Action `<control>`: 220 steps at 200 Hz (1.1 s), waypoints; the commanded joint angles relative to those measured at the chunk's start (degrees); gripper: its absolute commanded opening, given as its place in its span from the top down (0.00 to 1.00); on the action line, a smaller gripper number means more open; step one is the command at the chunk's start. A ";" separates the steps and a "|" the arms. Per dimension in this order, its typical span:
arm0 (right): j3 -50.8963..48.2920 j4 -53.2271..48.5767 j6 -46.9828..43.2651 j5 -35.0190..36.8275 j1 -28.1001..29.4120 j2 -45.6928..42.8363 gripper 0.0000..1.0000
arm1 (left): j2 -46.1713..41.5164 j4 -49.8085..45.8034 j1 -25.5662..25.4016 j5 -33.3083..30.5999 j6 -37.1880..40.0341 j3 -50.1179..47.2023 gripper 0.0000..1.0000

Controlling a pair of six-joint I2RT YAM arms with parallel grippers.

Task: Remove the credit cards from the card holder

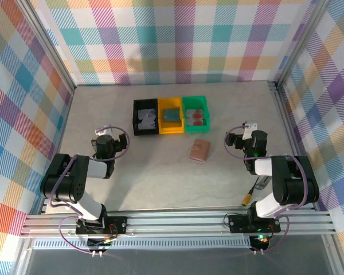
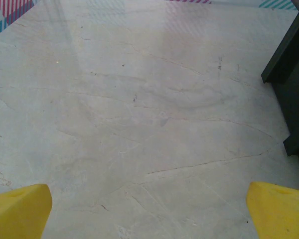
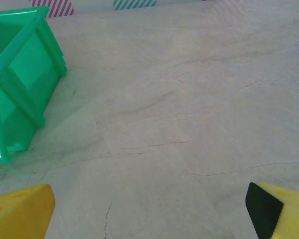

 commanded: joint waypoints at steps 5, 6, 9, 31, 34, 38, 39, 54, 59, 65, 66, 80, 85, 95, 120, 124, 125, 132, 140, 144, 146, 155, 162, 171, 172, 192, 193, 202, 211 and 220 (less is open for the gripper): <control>0.99 0.38 -0.40 -1.34 -0.25 0.08 0.01 | -0.61 2.38 -0.02 -0.54 1.06 0.02 0.00; 0.99 0.40 -0.40 -1.31 -0.23 0.06 0.01 | -0.63 2.38 -0.06 -0.54 1.10 0.02 0.00; 0.99 0.42 -0.39 -1.34 -0.23 0.05 0.01 | -0.65 2.38 -0.04 -0.51 1.10 0.02 0.00; 0.99 0.40 -0.40 -1.27 -0.22 0.06 0.01 | -0.65 2.38 -0.02 -0.54 1.09 0.02 0.00; 0.99 0.42 -0.40 -1.27 -0.16 -0.01 0.01 | -0.65 2.38 -0.02 -0.49 1.06 0.02 0.00; 0.99 0.43 -0.40 -1.27 -0.28 0.07 0.01 | -0.65 2.38 -0.02 -0.53 1.10 0.02 0.00; 0.99 0.43 -0.40 -1.27 -0.29 0.10 0.01 | -0.61 2.38 -0.02 -0.53 1.08 0.02 0.00; 0.99 0.43 -0.45 -1.27 -0.22 0.08 0.01 | -0.65 2.38 -0.02 -0.54 1.07 0.02 0.00; 0.99 0.43 -0.40 -1.27 -0.20 0.04 0.01 | -0.69 2.38 -0.02 -0.54 1.09 0.02 0.00; 0.99 0.43 -0.40 -1.29 -0.20 0.12 0.01 | -0.64 2.38 -0.02 -0.54 1.06 0.03 0.00; 0.99 0.43 -0.40 -1.28 -0.12 0.08 0.01 | -0.65 2.38 -0.02 -0.54 1.10 0.02 0.00; 0.99 0.38 -0.38 -1.32 -0.25 0.06 0.01 | -0.69 2.38 -0.02 -0.53 1.13 0.02 0.00; 0.99 0.43 -0.40 -1.32 -0.30 0.04 0.01 | -0.59 2.36 -0.02 -0.49 1.06 0.04 0.00; 0.99 0.41 -0.45 -1.27 -0.21 0.11 0.01 | -0.65 2.38 -0.02 -0.54 1.06 0.03 0.00; 0.99 0.43 -0.40 -1.27 -0.25 0.09 0.01 | -0.64 2.38 -0.06 -0.54 1.09 0.02 0.00; 0.99 0.43 -0.48 -1.27 -0.27 0.03 0.01 | -0.65 2.38 -0.02 -0.53 1.11 0.02 0.00; 0.99 0.43 -0.49 -1.27 -0.20 0.08 0.01 | -0.65 2.38 -0.02 -0.53 1.08 0.02 0.00; 0.99 0.43 -0.36 -1.27 -0.21 0.05 0.01 | -0.66 2.34 -0.02 -0.52 1.06 0.10 0.00; 0.99 0.43 -0.43 -1.26 -0.27 0.08 0.01 | -0.67 2.21 -0.02 -0.52 1.13 0.15 0.00; 0.99 0.47 -0.44 -1.27 -0.18 -0.01 0.01 | -0.65 2.20 -0.02 -0.50 1.06 0.11 0.00; 0.93 0.50 -0.48 -1.27 -0.20 0.03 0.01 | -0.65 2.20 -0.02 -0.53 1.08 0.11 0.00; 0.82 0.64 -0.47 -1.23 -0.14 -0.11 0.01 | -0.65 2.29 -0.02 -0.47 1.06 0.03 0.00; 1.48 -1.18 -0.24 -0.68 -0.14 -0.69 0.01 | -0.65 2.36 -0.02 -0.52 1.06 0.02 0.00; 2.79 -4.07 -0.10 0.17 -0.03 -2.20 0.01 | -0.73 2.44 -0.02 -0.45 1.06 -0.02 0.00; 2.99 -4.72 -0.12 0.29 0.01 -2.49 0.01 | -0.73 2.46 -0.02 -0.49 1.06 -0.05 0.00; 4.83 -12.94 -0.44 3.02 0.98 -7.93 0.01 | -3.60 -1.44 0.05 -0.47 0.66 0.72 0.00; 4.80 -13.11 -0.46 3.29 1.09 -8.21 0.01 | -3.71 -1.29 0.06 -0.28 0.72 0.68 0.00; 5.17 -15.48 -0.70 5.73 2.42 -11.17 0.01 | -5.77 -3.88 -0.39 -0.81 1.41 1.24 0.00; 6.53 -19.01 1.14 7.34 3.37 -14.22 0.01 | -8.73 -7.27 -0.37 -1.37 1.41 2.04 0.00; 7.98 -22.43 2.10 5.48 3.84 -17.08 0.01 | -12.51 -12.33 -0.44 -2.62 0.97 3.19 0.00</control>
